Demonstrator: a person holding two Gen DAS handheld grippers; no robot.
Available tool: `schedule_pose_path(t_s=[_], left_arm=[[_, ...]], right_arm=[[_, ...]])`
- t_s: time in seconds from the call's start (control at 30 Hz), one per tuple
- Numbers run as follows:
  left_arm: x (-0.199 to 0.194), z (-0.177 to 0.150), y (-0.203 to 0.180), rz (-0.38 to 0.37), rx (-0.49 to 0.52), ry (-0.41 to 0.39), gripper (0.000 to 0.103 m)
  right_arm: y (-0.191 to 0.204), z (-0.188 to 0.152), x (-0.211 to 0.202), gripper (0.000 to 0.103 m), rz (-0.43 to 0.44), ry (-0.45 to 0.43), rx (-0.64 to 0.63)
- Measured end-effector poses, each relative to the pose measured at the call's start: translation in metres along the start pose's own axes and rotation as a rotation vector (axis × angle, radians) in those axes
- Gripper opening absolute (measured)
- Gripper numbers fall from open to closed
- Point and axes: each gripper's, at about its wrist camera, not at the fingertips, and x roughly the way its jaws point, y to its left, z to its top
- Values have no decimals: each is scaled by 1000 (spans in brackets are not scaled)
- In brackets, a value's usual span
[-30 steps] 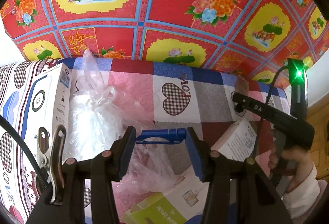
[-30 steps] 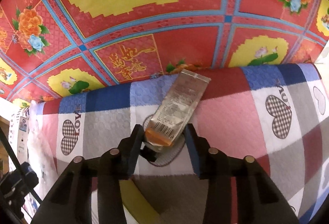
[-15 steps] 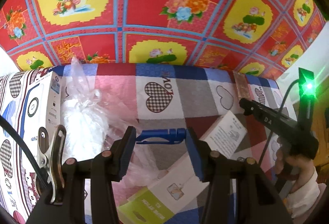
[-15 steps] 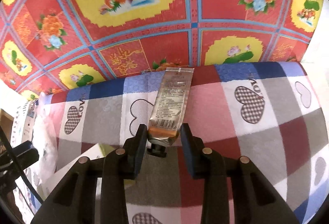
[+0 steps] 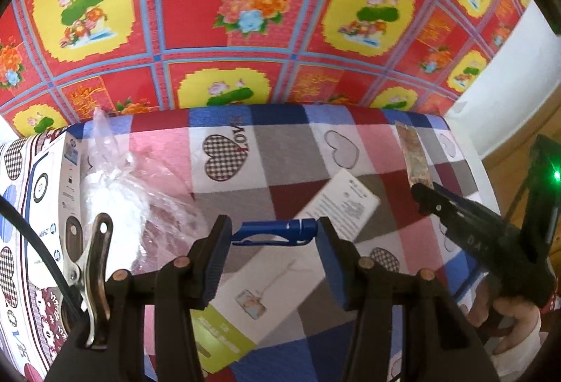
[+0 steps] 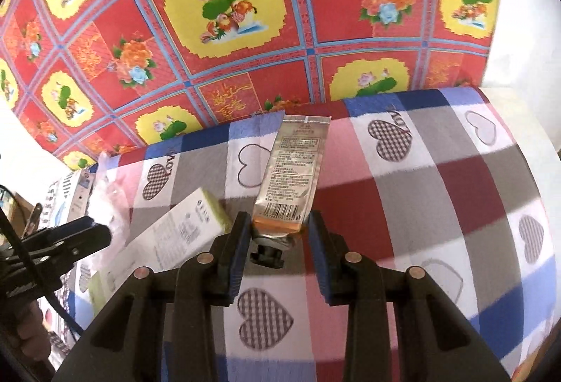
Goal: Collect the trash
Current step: 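Lift the tube and blue item and carry them over the red bucket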
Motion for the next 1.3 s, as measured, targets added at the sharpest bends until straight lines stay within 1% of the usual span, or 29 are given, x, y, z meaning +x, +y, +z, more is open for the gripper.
schedule_pose_path(t_s=[0.17, 0.33, 0.7, 0.8, 0.9, 1.2, 1.3], left_arm=[[-5, -6, -15, -27, 45, 3, 52], [-6, -9, -33, -48, 90, 14, 52], [-3, -22, -78, -70, 200, 32, 52], [-3, -26, -92, -85, 224, 30, 52], [-1, -30, -109, -84, 252, 28, 52], [2, -49, -160, -119, 323, 54, 52], [1, -58, -177, -129, 349, 62, 52]], right_arm=[[-5, -16, -20, 34, 4, -9, 35], [-13, -31, -37, 34, -19, -27, 63], [-37, -66, -66, 34, -26, -46, 113], [-43, -76, -74, 34, -38, -53, 109], [-51, -87, -84, 34, -47, -62, 113], [-81, -118, -112, 34, -49, -88, 173], [-93, -131, -125, 34, -66, -102, 201]])
